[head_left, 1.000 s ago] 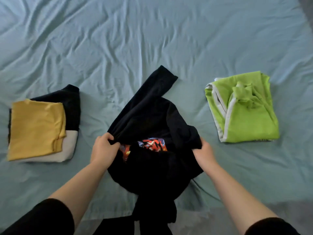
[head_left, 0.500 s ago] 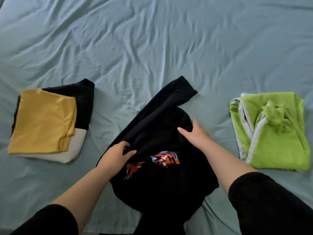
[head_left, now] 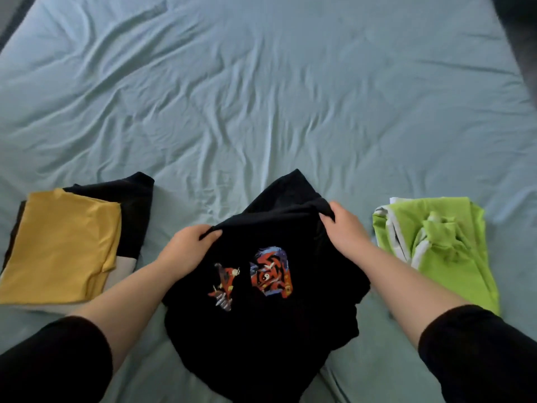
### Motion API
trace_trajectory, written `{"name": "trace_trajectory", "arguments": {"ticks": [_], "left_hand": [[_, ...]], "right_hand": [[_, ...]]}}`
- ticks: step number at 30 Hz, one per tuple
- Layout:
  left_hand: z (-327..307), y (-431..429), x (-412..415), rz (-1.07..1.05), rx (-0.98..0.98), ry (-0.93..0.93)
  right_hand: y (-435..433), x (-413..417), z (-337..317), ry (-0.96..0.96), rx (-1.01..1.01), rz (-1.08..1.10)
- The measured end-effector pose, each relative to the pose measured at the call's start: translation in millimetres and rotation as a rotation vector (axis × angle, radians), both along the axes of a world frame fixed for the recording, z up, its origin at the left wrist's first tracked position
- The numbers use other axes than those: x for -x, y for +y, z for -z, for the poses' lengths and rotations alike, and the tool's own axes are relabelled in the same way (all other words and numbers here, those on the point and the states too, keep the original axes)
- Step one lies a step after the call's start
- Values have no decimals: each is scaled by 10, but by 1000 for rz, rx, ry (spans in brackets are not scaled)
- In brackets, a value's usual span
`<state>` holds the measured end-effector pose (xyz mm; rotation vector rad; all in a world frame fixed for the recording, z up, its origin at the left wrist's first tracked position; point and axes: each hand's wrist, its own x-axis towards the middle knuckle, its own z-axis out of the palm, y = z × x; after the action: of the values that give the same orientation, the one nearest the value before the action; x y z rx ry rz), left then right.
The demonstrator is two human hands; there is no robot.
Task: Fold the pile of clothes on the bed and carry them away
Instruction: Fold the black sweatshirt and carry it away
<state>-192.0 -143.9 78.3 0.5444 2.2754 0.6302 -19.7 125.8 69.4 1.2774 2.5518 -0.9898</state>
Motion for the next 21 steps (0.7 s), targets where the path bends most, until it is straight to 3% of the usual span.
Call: {"name": "trace_trajectory", "arguments": {"ticks": [3,6,9,11,14,18,21], "left_hand": [[-267,444,345,-29,-45,94],[-559,878,676,-128,-143,225],[-711,1186,893,-193,-221,230],[-681,1254,896,-186,-241,99],[-421,1097,684,-170,-128,74],[142,601,138,-480,178,-81],[542,268,-464,-675,258,-332]], "right_hand": [[278,406,-318,39,-6,90],[481,820,-613,284,228,381],[614,1128,-714,370,288,348],[568,1196,-696,309,328,243],[251,1039,-450,137,334,92],[-416,580,73,-265,443,66],[-829,322,372,-359,483,106]]}}
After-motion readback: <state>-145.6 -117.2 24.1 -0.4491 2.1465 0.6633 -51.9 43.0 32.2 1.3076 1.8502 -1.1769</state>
